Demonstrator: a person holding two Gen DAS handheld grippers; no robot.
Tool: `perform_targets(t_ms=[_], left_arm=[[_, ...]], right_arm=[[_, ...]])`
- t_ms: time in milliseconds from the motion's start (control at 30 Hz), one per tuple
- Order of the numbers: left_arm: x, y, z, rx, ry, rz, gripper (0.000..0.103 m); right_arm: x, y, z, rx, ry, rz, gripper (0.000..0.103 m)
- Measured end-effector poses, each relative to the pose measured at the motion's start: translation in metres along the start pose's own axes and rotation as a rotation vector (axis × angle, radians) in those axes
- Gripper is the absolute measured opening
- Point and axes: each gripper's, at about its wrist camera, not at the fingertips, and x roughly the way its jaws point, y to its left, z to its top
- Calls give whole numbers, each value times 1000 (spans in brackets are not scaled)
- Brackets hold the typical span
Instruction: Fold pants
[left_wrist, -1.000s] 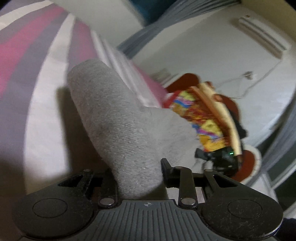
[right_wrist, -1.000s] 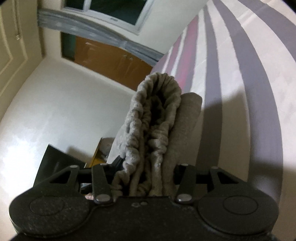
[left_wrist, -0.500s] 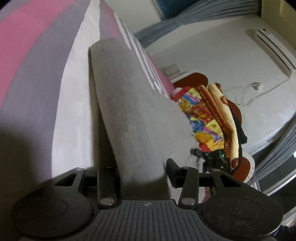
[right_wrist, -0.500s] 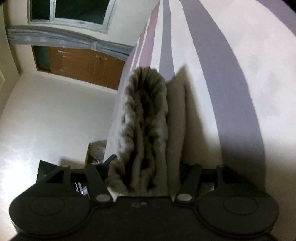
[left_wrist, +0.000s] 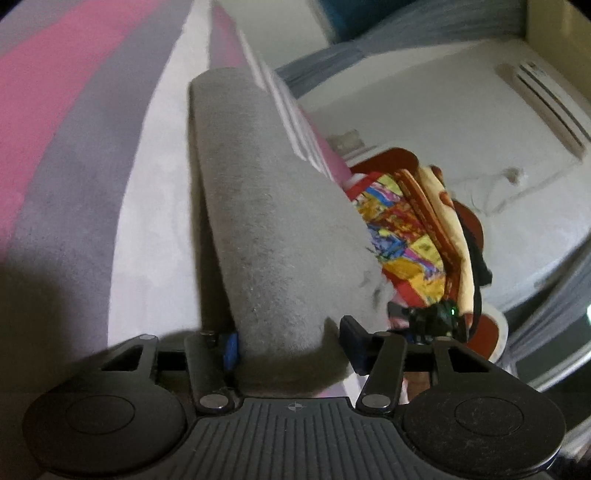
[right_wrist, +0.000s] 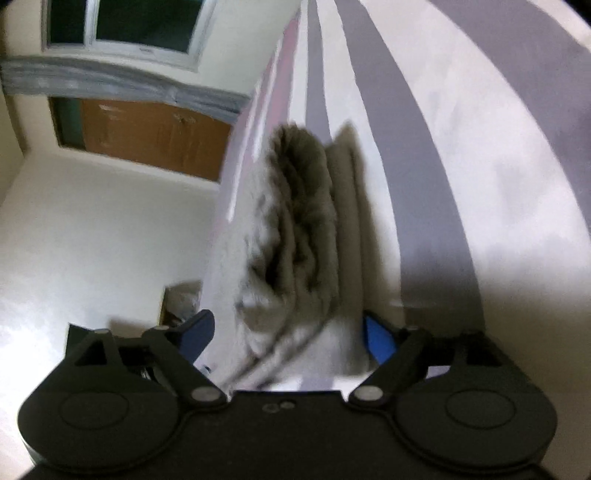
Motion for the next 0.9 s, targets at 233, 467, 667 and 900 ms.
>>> perform_targets(t_ms=[233, 467, 667, 900], left_arm=[[-13, 8, -8, -62, 6, 10, 54], [-22, -11, -37, 53, -89, 163, 54], [-26, -44, -46, 72, -156, 357, 56], [-89, -92, -102, 146, -316, 378, 80]], right_arm=[[-14, 11, 2, 87, -66, 112, 82], [-37, -11, -24, 44, -77, -12, 64], [-49, 23, -38, -29, -88, -130, 85], [-96, 71, -87, -180, -215, -152, 94]])
